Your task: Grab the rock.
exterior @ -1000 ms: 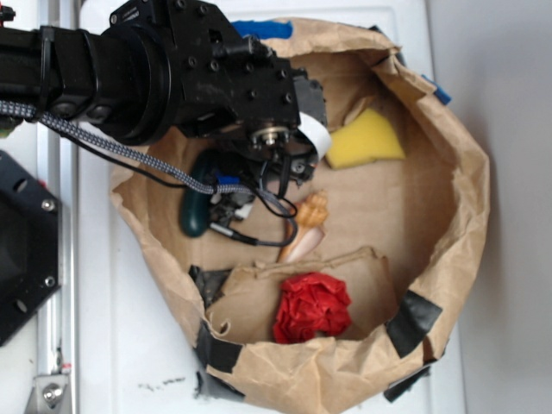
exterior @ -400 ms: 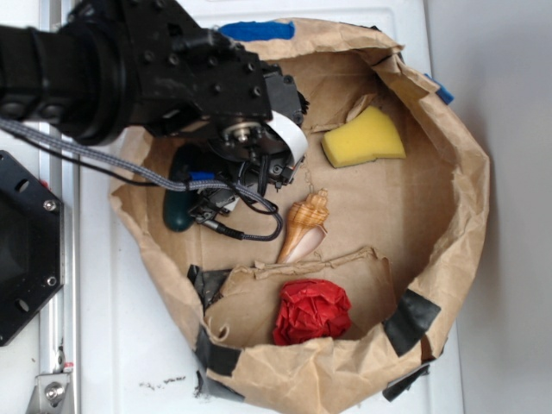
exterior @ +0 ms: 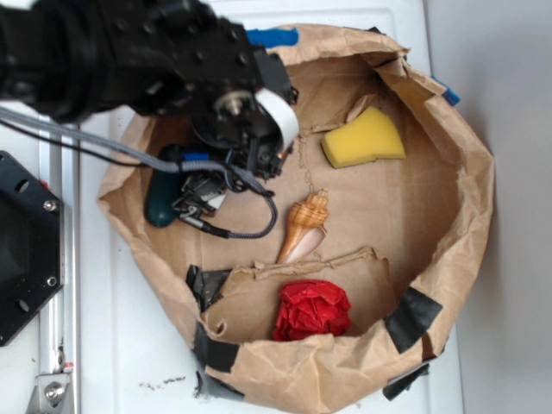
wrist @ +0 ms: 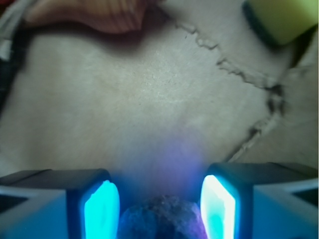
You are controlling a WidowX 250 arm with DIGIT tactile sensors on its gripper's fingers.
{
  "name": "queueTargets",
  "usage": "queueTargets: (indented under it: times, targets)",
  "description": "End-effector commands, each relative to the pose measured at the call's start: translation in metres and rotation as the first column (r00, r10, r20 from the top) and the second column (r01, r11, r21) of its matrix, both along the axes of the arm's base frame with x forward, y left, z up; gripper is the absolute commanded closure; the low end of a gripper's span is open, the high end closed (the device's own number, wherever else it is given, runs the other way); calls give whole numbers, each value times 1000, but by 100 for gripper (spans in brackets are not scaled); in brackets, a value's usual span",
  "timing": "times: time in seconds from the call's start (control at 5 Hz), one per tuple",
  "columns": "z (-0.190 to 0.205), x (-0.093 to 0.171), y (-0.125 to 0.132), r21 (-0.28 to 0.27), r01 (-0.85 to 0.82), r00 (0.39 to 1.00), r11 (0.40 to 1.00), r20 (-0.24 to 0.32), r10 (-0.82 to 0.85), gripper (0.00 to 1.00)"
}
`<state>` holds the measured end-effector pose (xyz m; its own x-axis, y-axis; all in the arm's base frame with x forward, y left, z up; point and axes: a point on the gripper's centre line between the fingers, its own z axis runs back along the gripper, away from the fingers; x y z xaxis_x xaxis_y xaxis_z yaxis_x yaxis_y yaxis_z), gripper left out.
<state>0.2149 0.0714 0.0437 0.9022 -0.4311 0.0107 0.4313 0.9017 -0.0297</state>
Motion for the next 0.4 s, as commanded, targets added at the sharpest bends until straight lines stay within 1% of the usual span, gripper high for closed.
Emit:
queueTargets:
  times: [0.0,0.2]
  targets:
    - [85,30,-23,-85,-156,983,984,88,163,100]
    - [115,35,-36,-123,-237,964,964,94,249,100]
